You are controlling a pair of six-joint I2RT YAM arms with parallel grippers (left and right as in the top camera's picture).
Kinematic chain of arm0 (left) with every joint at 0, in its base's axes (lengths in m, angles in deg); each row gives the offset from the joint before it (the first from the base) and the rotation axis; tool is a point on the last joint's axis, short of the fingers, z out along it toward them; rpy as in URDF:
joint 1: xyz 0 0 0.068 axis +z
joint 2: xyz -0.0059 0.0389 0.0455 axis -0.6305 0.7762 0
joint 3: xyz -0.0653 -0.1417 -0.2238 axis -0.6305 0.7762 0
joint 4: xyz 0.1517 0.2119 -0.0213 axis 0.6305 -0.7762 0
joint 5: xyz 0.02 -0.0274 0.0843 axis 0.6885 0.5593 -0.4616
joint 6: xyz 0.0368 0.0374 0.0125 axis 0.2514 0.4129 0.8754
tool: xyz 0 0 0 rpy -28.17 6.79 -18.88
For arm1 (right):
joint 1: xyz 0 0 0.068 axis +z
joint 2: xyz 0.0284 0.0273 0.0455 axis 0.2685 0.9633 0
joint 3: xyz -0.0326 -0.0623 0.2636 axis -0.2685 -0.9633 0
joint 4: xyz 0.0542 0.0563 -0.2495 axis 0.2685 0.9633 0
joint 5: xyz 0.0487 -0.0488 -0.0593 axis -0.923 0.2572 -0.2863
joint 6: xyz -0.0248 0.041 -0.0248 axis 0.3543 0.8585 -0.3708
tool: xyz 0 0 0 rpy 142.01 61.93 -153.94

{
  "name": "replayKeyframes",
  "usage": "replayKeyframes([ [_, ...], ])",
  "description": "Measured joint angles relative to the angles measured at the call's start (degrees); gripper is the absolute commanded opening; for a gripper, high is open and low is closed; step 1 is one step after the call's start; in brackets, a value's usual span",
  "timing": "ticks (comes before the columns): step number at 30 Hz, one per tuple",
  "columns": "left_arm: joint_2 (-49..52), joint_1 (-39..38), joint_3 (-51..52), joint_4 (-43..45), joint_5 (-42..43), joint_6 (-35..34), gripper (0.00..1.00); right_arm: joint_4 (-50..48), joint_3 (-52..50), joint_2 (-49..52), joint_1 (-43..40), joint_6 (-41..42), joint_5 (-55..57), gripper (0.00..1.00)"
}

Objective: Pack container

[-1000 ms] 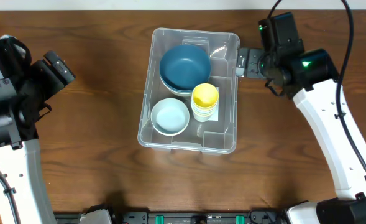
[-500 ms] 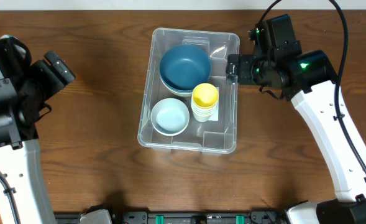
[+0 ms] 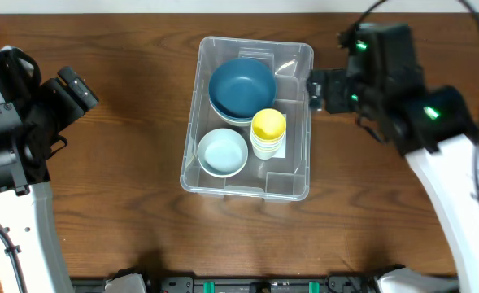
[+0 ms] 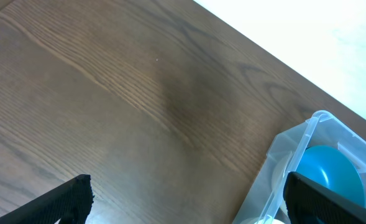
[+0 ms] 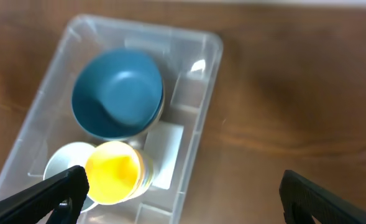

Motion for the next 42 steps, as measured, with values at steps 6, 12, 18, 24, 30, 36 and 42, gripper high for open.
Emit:
replayKeyframes([
  [6, 0.0, 0.0, 0.0, 0.0, 0.0, 0.0, 0.98, -0.6, -5.0, -15.9, -5.0, -1.9, 5.1, 0.99],
  [12, 0.0, 0.0, 0.0, 0.0, 0.0, 0.0, 0.98, -1.8, -19.3, -31.8, -14.3, -2.4, 6.0, 0.99],
  [18, 0.0, 0.0, 0.0, 0.0, 0.0, 0.0, 0.98, -8.6, -37.4, -45.4, -19.4, -2.5, 6.1, 0.99],
  [24, 0.0, 0.0, 0.0, 0.0, 0.0, 0.0, 0.98, -17.2, -55.6, -58.7, -20.8, -2.6, 4.7, 0.99],
  [30, 0.0, 0.0, 0.0, 0.0, 0.0, 0.0, 0.98, -23.0, -71.9, -70.8, -20.9, -2.6, 2.9, 0.99],
  [36, 0.0, 0.0, 0.0, 0.0, 0.0, 0.0, 0.98, -23.8, -78.3, -78.3, -20.9, -2.5, 2.2, 0.99],
  [42, 0.0, 0.0, 0.0, 0.0, 0.0, 0.0, 0.98, -24.1, -81.4, -78.5, -20.9, -2.6, 2.0, 0.99],
])
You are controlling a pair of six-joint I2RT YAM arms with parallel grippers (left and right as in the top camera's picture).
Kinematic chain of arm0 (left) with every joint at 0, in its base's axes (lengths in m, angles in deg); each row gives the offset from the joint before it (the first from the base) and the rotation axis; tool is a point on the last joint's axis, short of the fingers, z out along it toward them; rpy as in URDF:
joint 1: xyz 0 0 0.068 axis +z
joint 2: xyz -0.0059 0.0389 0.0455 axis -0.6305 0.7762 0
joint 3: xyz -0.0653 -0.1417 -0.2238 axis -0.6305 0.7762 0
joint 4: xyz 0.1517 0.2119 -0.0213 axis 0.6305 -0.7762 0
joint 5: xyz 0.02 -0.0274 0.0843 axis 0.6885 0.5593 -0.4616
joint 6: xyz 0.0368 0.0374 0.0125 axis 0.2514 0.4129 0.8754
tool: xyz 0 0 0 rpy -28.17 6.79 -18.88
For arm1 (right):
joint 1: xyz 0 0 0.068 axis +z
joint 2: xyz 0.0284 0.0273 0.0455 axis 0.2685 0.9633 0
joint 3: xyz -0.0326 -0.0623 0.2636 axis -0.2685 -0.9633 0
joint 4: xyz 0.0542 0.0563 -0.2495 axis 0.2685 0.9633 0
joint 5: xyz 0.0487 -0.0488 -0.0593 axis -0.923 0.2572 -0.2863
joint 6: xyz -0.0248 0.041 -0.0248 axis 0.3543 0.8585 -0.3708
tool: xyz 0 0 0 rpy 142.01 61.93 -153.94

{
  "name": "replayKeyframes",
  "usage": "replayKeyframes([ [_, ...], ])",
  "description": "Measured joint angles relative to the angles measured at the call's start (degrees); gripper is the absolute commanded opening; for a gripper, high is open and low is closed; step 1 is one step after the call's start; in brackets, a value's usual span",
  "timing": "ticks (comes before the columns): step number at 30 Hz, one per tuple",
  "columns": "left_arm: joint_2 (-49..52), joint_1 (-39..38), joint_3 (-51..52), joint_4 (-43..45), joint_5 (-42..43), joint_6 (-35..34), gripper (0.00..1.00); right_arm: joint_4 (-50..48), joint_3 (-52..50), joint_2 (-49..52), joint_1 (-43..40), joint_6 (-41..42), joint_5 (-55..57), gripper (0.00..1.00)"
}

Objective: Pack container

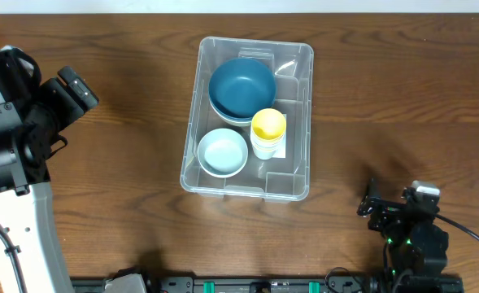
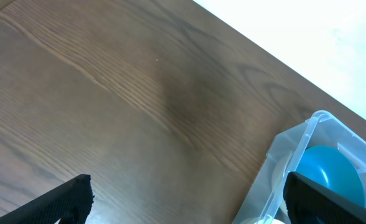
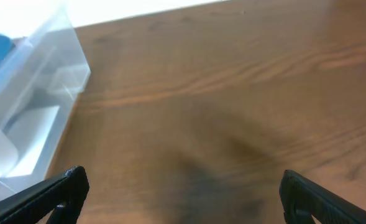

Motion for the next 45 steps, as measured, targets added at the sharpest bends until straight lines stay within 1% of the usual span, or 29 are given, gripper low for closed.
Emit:
replayKeyframes([
  [8, 0.0, 0.0, 0.0, 0.0, 0.0, 0.0, 0.98, -0.2, -3.4, 0.0, 0.0, 0.0, 0.0, 0.99],
  [20, 0.0, 0.0, 0.0, 0.0, 0.0, 0.0, 0.98, 2.1, -3.5, 0.0, 0.0, 0.0, -0.1, 0.99],
  [35, 0.0, 0.0, 0.0, 0.0, 0.0, 0.0, 0.98, 2.2, -3.5, 0.0, 0.0, 0.0, 0.0, 0.99],
  [42, -0.2, -1.3, 0.1, -1.2, 0.0, 0.8, 0.98, 2.2, -3.5, 0.0, 0.0, 0.0, 0.0, 0.99],
  [45, -1.8, -2.6, 1.7, 1.6, -0.2, 2.0, 0.98, 2.2, -3.5, 0.0, 0.0, 0.0, -0.1, 0.99],
])
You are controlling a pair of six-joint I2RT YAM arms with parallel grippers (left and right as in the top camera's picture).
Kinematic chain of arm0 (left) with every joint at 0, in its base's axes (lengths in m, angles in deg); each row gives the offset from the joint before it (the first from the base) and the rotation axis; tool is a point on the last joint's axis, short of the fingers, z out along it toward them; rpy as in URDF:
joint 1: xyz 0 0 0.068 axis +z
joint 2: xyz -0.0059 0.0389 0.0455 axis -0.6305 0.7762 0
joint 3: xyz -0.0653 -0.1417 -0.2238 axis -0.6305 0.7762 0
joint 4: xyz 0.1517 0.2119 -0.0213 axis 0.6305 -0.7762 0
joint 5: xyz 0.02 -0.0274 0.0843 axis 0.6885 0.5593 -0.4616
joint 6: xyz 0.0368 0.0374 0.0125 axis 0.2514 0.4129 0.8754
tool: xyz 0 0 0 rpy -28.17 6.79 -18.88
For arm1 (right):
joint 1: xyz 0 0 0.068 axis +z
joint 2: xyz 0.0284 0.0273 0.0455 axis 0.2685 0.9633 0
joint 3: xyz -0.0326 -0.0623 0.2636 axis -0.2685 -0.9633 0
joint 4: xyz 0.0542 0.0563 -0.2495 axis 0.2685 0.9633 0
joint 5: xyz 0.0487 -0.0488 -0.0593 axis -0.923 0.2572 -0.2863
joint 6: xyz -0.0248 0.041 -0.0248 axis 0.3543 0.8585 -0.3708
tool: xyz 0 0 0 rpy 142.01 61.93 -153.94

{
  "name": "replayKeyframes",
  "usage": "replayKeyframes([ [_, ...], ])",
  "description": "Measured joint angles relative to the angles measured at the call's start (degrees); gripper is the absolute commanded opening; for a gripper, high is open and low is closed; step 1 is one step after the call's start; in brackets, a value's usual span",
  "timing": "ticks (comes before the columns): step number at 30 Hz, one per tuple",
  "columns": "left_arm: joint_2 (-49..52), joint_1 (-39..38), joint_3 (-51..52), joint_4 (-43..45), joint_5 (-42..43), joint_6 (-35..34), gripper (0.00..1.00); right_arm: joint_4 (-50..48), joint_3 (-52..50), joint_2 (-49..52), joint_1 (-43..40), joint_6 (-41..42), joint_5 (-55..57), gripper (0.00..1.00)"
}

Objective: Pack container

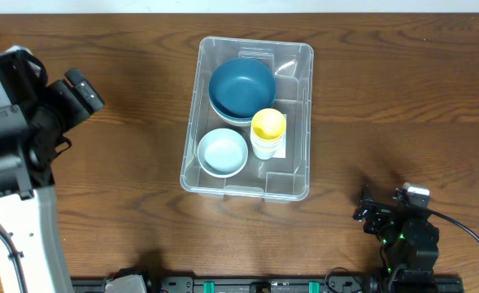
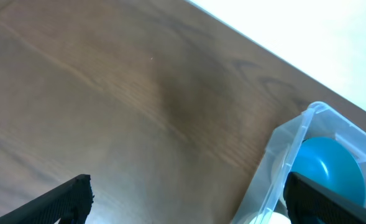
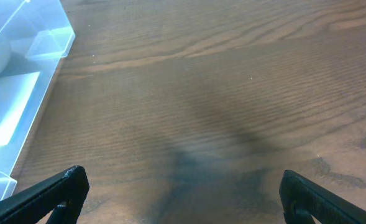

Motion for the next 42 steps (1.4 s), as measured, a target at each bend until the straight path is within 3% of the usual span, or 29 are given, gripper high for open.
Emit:
replayKeyframes([
  [7, -11.6, -8.2, 16.8, 20.1, -0.2, 8.7, 0.98, 0.0, 0.0, 0.0, 0.0, 0.0, -0.1, 0.99],
  [17, -33.8, -8.7, 53.6, 40.5, 0.5, 12.0, 0.98, 0.2, 0.0, -0.1, 0.0, 0.0, -0.1, 0.99],
  [26, -46.9, -8.7, 71.2, 43.0, 2.4, 12.2, 0.98, 0.2, 0.0, -0.2, 0.0, 0.0, -0.1, 0.99],
  [42, -62.8, -9.1, 82.7, 43.2, 2.9, 12.2, 0.98, 0.2, 0.0, -0.2, 0.0, 0.0, -0.1, 0.99],
])
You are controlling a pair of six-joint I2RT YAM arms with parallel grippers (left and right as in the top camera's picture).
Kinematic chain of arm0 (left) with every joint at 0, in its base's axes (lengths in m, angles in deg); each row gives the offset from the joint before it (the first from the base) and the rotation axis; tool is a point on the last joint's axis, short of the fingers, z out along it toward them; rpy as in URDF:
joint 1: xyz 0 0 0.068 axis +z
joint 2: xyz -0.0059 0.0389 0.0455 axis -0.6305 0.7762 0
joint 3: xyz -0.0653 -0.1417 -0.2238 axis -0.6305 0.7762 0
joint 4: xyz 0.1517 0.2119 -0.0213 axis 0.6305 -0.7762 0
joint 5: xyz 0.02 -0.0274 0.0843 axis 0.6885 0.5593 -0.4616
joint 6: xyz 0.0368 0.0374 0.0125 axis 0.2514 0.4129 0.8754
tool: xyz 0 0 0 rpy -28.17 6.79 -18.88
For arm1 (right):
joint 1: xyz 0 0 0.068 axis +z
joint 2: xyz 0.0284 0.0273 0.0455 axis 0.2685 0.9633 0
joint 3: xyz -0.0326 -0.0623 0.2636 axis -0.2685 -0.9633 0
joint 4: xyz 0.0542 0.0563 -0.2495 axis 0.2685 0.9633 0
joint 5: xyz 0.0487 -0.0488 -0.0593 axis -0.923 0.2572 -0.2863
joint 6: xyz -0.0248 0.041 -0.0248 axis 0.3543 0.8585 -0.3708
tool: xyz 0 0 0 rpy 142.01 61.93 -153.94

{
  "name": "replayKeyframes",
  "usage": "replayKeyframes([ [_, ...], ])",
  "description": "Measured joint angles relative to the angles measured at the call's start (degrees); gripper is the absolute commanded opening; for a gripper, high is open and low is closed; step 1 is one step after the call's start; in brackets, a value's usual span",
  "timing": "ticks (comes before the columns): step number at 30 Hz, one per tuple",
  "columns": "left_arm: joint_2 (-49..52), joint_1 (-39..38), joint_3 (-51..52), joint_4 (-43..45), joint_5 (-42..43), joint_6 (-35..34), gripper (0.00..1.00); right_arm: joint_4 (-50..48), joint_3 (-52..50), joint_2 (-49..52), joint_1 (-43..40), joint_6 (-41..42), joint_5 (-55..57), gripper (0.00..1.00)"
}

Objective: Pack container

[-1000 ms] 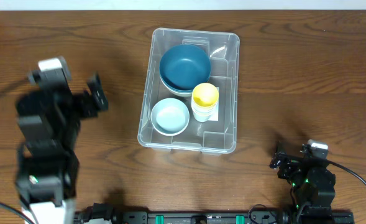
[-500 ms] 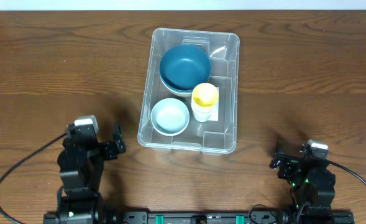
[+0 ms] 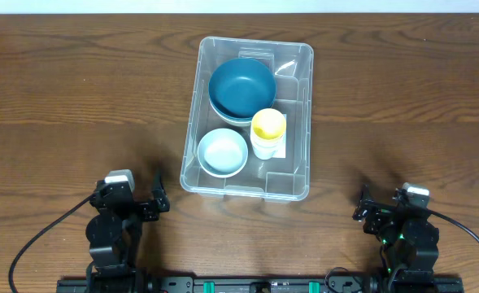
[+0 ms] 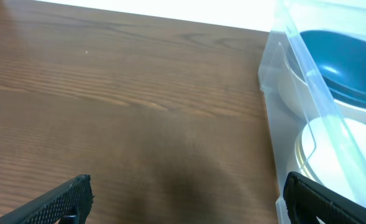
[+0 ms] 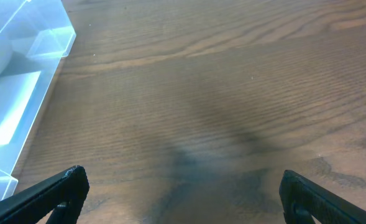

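Note:
A clear plastic container [image 3: 304,122] stands on the wooden table. Inside it are stacked dark blue bowls [image 3: 241,88], a pale blue bowl [image 3: 222,151] and a stack of yellow cups [image 3: 268,130]. My left gripper [image 3: 159,202] rests low at the front left, open and empty, its fingertips [image 4: 71,199] wide apart; the container's wall [image 4: 307,68] shows to its right. My right gripper [image 3: 363,212] rests low at the front right, open and empty, with the container's corner [image 5: 46,43] at the upper left of its view.
The wooden table [image 3: 76,89] stretches on both sides of the container. A white strip runs along the table's far edge. A black rail with green fittings [image 3: 247,285] lies along the front edge.
My left arm, which stood raised at the left side of the table, now sits folded low at the front left, facing the container's left wall. The right arm has not moved.
My right gripper was open beside the container's right rim, with the bowls and cups inside. Then it lay folded low at the front right. The left arm stayed raised at the left until now, when it rests low at the front left.

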Motion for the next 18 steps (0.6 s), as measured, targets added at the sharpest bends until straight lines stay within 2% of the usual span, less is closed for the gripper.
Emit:
replayKeyframes([
  [18, -5.6, -0.4, 1.8, 0.3, 0.2, 0.0, 0.98, 0.0, 0.0, 0.0, 0.0, 0.0, 0.0, 0.99],
])
